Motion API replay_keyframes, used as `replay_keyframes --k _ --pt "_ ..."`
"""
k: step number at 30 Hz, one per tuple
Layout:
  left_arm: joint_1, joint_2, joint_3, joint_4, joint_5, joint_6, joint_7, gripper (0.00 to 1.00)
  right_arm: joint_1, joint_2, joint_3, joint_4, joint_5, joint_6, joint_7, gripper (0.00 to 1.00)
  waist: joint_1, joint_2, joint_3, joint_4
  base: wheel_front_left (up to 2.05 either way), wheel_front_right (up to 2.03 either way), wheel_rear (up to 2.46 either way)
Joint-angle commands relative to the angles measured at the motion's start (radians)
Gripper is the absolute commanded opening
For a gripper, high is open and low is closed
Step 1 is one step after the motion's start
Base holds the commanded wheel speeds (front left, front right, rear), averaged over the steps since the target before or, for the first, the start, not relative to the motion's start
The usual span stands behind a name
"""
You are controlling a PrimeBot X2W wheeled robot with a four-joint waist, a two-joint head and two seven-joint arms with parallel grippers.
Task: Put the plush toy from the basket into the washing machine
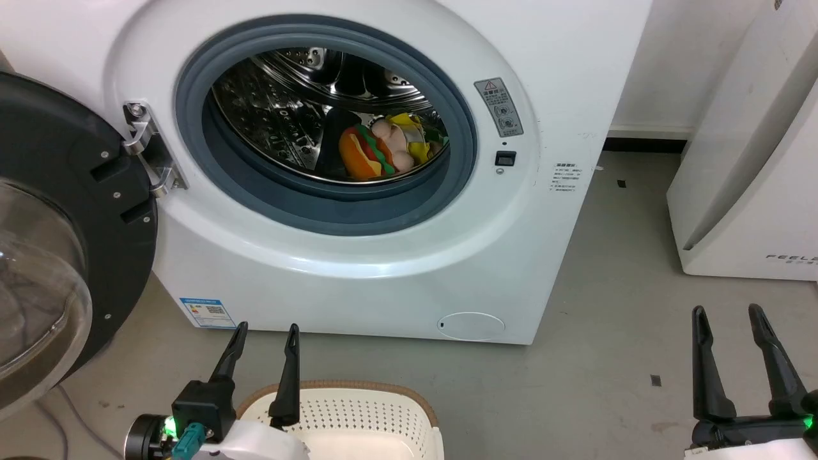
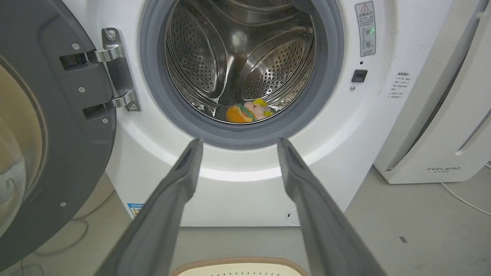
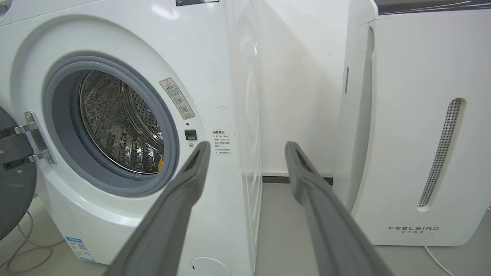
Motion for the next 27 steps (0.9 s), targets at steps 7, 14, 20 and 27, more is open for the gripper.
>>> replay_keyframes --k 7,14,20,27 --pt "0.016 -0.045 0.053 0.010 0.046 -0.035 0.000 0.00 0.006 0.000 0.007 0.002 0.001 0.000 0.000 0.00 0.0002 0.0000 -0.003 0.007 0.00 0.00 0.00" --pt "0.017 -0.052 0.061 0.006 0.058 -0.040 0.009 0.00 0.003 0.000 0.009 0.005 -0.003 0.000 0.008 0.00 0.0002 0.0000 -0.004 0.005 0.00 0.00 0.00" --pt "0.019 -0.063 0.078 0.000 0.077 -0.051 0.023 0.00 -0.003 0.000 0.016 0.012 -0.011 0.000 0.023 0.00 0.0002 0.0000 -0.007 0.000 0.00 0.00 0.00" --pt "0.021 -0.075 0.095 -0.006 0.095 -0.061 0.037 0.00 -0.009 0.000 0.022 0.018 -0.019 0.000 0.037 0.00 0.0002 0.0000 -0.009 -0.004 0.00 0.00 0.00"
